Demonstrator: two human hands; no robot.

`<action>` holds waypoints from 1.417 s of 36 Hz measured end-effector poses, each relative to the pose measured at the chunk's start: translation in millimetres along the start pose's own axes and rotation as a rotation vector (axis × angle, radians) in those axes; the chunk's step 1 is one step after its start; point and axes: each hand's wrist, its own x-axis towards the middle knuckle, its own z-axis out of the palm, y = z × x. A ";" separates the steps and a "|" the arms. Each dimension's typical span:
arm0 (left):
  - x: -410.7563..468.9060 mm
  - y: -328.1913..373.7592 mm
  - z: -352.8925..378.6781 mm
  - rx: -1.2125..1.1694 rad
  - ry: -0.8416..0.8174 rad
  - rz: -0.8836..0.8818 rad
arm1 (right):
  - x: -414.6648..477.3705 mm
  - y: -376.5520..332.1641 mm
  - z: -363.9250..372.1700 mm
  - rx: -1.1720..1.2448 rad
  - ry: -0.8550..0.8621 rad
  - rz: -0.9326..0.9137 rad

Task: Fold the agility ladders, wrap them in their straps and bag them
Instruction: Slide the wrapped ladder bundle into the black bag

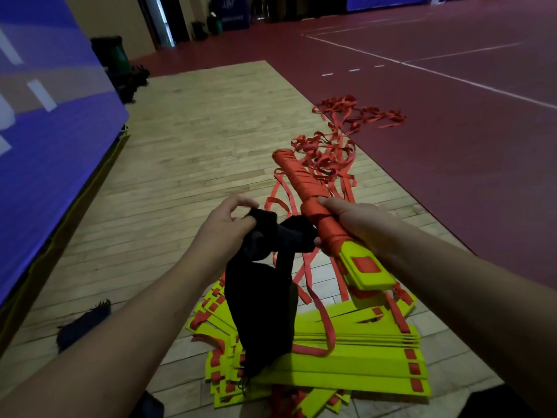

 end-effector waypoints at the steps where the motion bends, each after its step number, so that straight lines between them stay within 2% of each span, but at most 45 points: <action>1: 0.9 -2.1 2.3 0.007 0.023 -0.054 | 0.0 1.4 1.3 -0.006 0.000 -0.021; 4: 3.3 -8.6 10.2 -0.012 0.043 -0.159 | -3.7 8.4 10.8 0.056 -0.107 -0.037; 7: 6.7 -9.2 17.2 -0.043 0.080 -0.164 | -9.7 16.6 26.1 0.080 -0.196 -0.032; 13: 10.5 -2.8 16.9 -0.015 0.159 -0.021 | -9.5 15.8 37.6 0.055 -0.131 -0.029; 15: 7.3 -2.7 13.0 -0.133 0.026 -0.013 | -8.5 12.1 38.7 0.137 -0.167 0.001; 18: 3.7 -19.2 4.8 -0.338 -0.434 -0.178 | -6.3 -0.1 33.3 0.295 -0.222 0.032; 20: -4.8 -31.6 5.1 -0.204 -0.660 -0.274 | -3.5 -8.6 24.9 0.332 -0.226 0.010; 23: -11.1 -50.9 5.8 0.234 -0.849 -0.381 | 4.3 -15.7 13.1 0.312 -0.143 -0.072; 25: -8.0 -61.0 1.1 0.470 -0.823 -0.402 | 10.0 -16.0 3.3 0.269 -0.039 -0.132; 27: -0.8 -65.7 -3.8 0.476 -0.703 -0.424 | 14.2 -13.7 -8.9 0.157 0.069 -0.183; 29: 6.6 -64.9 -6.1 0.288 -0.568 -0.433 | 16.1 -12.1 -19.8 0.038 0.135 -0.225; 33: 15.3 -37.8 3.1 -0.291 -0.334 -0.374 | 18.2 -9.4 -30.2 -0.043 0.160 -0.206; 36: 22.2 -13.4 7.6 -0.685 -0.188 -0.317 | 16.6 0.1 -20.9 -0.011 0.040 -0.126; 39: 26.1 -0.8 11.2 -0.871 -0.110 -0.281 | 11.7 11.5 -4.4 0.053 -0.109 -0.022; 43: 33.7 -5.5 12.4 -0.813 -0.022 -0.254 | 0.6 16.8 18.2 0.069 -0.218 0.129; 45: 36.6 -9.8 9.4 -0.737 0.052 -0.276 | -6.1 18.2 28.7 0.082 -0.253 0.150; 47: 37.1 -13.6 6.4 -0.592 0.049 -0.276 | -9.4 18.5 36.8 0.115 -0.274 0.142; 49: 29.5 -15.8 3.0 -0.440 -0.075 -0.299 | -8.2 14.7 41.2 0.186 -0.280 0.127; 51: 11.9 -14.6 0.6 -0.304 -0.296 -0.326 | -4.2 7.3 40.2 0.273 -0.271 0.105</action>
